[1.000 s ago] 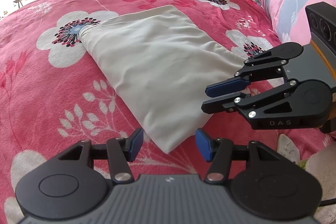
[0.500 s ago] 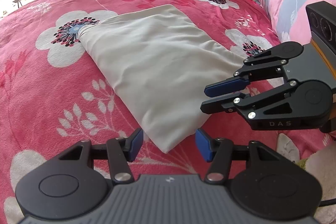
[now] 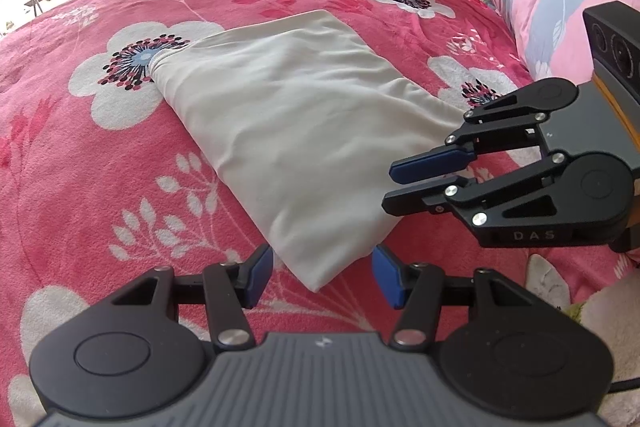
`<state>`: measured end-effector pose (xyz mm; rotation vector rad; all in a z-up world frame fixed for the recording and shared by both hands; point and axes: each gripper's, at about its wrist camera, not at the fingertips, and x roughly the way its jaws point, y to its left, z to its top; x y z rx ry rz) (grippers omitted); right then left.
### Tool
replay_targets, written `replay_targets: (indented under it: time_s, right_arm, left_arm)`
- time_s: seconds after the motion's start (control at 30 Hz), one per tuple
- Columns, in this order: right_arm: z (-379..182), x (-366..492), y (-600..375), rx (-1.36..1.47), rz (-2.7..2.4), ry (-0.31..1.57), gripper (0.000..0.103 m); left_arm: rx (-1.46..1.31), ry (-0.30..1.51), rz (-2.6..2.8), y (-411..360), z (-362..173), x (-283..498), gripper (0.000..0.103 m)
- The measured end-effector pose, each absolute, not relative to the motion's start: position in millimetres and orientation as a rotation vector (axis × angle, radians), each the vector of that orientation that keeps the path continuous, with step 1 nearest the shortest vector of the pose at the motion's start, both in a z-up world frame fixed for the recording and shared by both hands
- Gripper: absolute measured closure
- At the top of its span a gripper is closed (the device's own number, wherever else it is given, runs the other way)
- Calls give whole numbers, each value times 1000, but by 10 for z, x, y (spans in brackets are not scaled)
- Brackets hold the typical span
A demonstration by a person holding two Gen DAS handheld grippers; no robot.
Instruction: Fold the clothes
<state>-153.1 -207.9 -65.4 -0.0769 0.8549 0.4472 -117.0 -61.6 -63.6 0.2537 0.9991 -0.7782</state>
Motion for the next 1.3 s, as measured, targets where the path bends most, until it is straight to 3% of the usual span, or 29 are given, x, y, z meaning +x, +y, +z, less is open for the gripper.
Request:
replay_targets:
  time_s: [0.87, 1.3]
  right_arm:
    - [-646, -1565, -2103, -80, 443, 839, 83]
    - [-502, -1219, -2612, -78, 341, 777, 83]
  left_arm:
    - [261, 998, -772, -632, -634, -1152, 46]
    - [196, 966, -741, -639, -650, -721, 46]
